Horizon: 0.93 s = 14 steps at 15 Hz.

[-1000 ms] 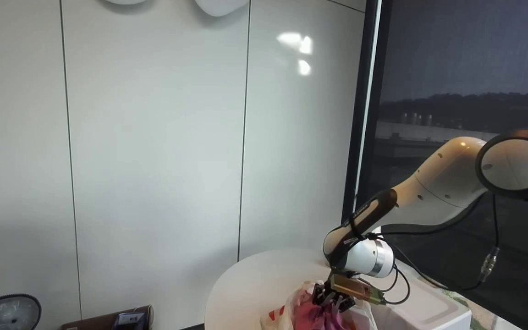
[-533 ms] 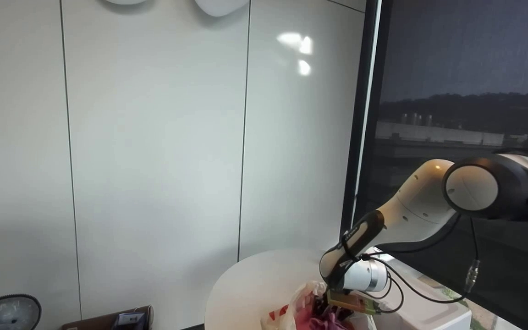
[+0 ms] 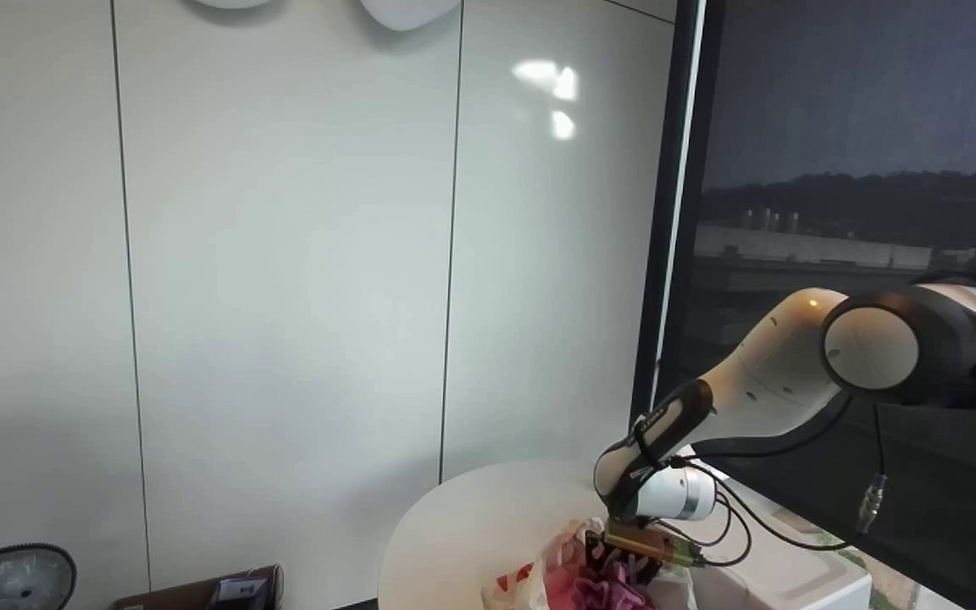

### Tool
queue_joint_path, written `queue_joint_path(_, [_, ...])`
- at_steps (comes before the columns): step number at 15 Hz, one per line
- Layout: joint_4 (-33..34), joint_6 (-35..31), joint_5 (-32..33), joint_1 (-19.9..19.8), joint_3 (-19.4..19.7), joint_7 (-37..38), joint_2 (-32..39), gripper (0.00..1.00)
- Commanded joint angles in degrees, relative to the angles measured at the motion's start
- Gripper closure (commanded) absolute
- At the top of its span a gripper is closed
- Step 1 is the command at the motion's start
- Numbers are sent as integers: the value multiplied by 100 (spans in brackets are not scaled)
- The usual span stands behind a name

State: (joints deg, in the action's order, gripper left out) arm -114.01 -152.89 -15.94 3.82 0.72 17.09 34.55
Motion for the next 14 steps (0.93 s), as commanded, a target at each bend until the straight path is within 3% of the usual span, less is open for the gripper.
queue_joint_path(1, [16,1120,11,-121,38,284,-747,15])
queue_joint_path(3, [36,1560,-84,-283,34,215,-1138,1])
queue_joint_path(5, [101,1985,-149,-423,63,186,-1459,0])
queue_joint_path(8, [118,3230,-321,-674,32,-102,-1850,0])
queue_joint_path(14, [-835,3515,-164,-544,-79,-1028,-2298,0])
